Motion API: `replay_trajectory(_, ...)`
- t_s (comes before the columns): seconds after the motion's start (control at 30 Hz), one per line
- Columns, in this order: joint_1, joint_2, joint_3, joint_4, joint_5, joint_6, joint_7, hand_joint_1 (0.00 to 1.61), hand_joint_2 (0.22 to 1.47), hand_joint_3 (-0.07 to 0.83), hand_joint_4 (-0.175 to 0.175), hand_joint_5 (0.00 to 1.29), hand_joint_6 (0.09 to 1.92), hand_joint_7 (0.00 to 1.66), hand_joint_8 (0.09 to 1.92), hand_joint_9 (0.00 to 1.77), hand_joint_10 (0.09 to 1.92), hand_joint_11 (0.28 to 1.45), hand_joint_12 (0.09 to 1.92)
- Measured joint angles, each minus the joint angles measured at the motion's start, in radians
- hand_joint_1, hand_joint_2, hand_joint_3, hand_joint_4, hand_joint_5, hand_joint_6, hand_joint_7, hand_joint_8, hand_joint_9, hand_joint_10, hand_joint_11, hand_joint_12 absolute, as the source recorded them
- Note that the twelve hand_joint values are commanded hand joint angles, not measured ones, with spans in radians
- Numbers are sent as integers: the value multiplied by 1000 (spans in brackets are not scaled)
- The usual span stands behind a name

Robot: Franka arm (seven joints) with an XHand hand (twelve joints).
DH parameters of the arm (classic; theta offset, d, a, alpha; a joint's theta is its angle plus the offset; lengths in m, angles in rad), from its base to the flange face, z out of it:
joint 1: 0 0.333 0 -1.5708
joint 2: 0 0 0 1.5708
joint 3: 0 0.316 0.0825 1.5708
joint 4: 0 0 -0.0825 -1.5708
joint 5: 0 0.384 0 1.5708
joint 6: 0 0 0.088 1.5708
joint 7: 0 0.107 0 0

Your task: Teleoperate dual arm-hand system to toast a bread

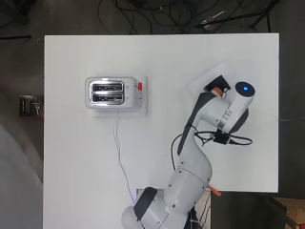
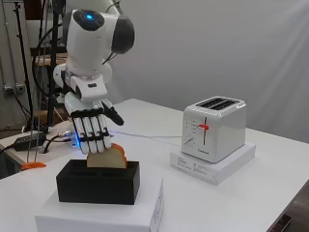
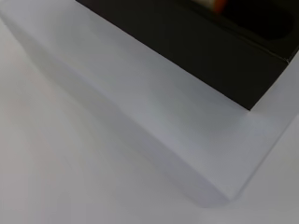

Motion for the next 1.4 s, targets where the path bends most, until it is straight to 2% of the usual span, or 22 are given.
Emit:
replay_trajectory(0.07, -1, 8, 6, -10, -7, 15, 4, 245, 972, 4, -71, 263, 87, 336, 87, 381, 87, 368, 87)
replay_trajectory(0.13, -7, 33, 9, -3, 12, 25, -6, 523, 1059, 2, -56, 491, 87, 798, 87, 881, 120, 607, 87)
replay_trajectory(0.17, -11, 40, 6, -2, 28, 31, -25, 589, 1079, 1, -43, 562, 87, 858, 87, 937, 93, 619, 87)
replay_trajectory(0.2, -15, 43, 4, -3, 43, 36, -48, 825, 1100, 2, -44, 672, 454, 961, 270, 1017, 87, 634, 87)
replay_trajectory(0.23, -21, 49, 1, -1, 57, 36, -76, 1061, 1099, 1, -92, 751, 798, 1014, 451, 1076, 336, 695, 87)
replay_trajectory(0.27, -25, 59, -2, 3, 67, 36, -96, 1212, 1098, 2, -130, 781, 1004, 1032, 580, 1101, 593, 755, 87)
replay_trajectory(0.3, -28, 69, -6, 6, 77, 39, -103, 1294, 1101, 1, -152, 788, 1119, 1034, 664, 1109, 761, 792, 87)
replay_trajectory(0.33, -29, 74, -9, 5, 87, 42, -97, 1336, 1103, 0, -165, 787, 1178, 1033, 710, 1110, 855, 811, 87)
replay_trajectory(0.5, -26, 23, 9, -25, 73, 55, -14, 1371, 1110, 0, -175, 762, 1233, 1027, 769, 1099, 971, 833, 87)
replay_trajectory(0.57, -23, -13, 26, -32, 72, 59, -1, 1287, 1116, -5, -140, 798, 1205, 1132, 714, 1222, 579, 850, 87)
replay_trajectory(0.6, -21, -35, 35, -38, 71, 65, -5, 1267, 1117, -1, -143, 800, 1195, 1155, 720, 1290, 396, 860, 87)
replay_trajectory(0.67, -17, -105, 59, -51, 71, 88, -19, 1254, 1120, 0, -159, 798, 1177, 1167, 751, 1382, 170, 869, 101)
replay_trajectory(0.73, -11, -186, 84, -69, 78, 131, -56, 1246, 1136, 2, -170, 766, 1203, 1134, 831, 1401, 87, 853, 112)
replay_trajectory(0.87, 2, -275, 141, -33, 94, 157, -149, 1235, 1164, 1, -175, 714, 1268, 1076, 941, 1387, 87, 831, 108)
replay_trajectory(1.07, 37, -136, 281, 196, 117, -35, -337, 1233, 1172, 0, -175, 703, 1246, 1058, 1001, 1409, 87, 821, 97)
replay_trajectory(1.17, 65, -46, 357, 340, 137, -182, -315, 1237, 1163, -1, -175, 723, 1219, 1074, 975, 1419, 87, 814, 87)
replay_trajectory(1.3, 106, 39, 475, 445, 162, -278, -235, 1242, 1151, -1, -175, 749, 1187, 1091, 948, 1434, 87, 816, 87)
replay_trajectory(1.4, 142, 165, 512, 560, 175, -374, -190, 1246, 1142, -1, -174, 781, 1134, 1094, 958, 1458, 87, 838, 87)
